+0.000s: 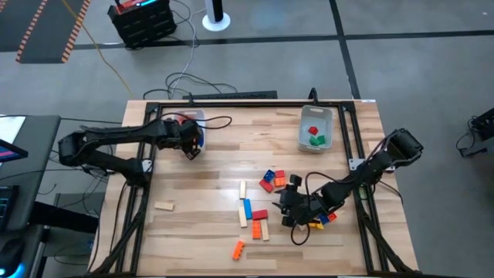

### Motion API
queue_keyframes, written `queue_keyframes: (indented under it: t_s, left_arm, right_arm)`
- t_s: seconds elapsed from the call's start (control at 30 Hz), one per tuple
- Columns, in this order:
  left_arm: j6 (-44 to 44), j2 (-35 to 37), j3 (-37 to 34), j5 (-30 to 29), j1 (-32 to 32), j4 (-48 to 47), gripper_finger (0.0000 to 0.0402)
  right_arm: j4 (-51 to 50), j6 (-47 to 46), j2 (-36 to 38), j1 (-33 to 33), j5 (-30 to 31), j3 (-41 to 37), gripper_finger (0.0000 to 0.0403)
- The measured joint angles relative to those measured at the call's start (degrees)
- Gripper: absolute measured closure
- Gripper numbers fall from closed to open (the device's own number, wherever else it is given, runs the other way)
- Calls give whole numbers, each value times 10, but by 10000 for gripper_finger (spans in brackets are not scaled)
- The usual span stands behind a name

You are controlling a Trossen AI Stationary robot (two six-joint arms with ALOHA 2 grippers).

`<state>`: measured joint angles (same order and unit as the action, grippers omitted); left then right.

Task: Sort blocks by size
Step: Put the large red block into the white bin

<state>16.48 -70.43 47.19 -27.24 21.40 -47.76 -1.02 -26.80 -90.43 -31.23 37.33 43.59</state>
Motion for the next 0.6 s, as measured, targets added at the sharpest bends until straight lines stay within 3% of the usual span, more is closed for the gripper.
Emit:
queue_keyframes:
  t_s: [0.2,0.43,0.6]
  left_arm:
    - [-29,30,44,-1,-54,30,181]
    - [-20,58,45,0,-208,133,180]
    - [6,36,0,-2,-314,235,180]
  right_arm:
    - [-1,-25,0,-11,1,0,188]
    - [-5,-35,0,-23,14,0,188]
    - [20,-26,0,-30,19,0,188]
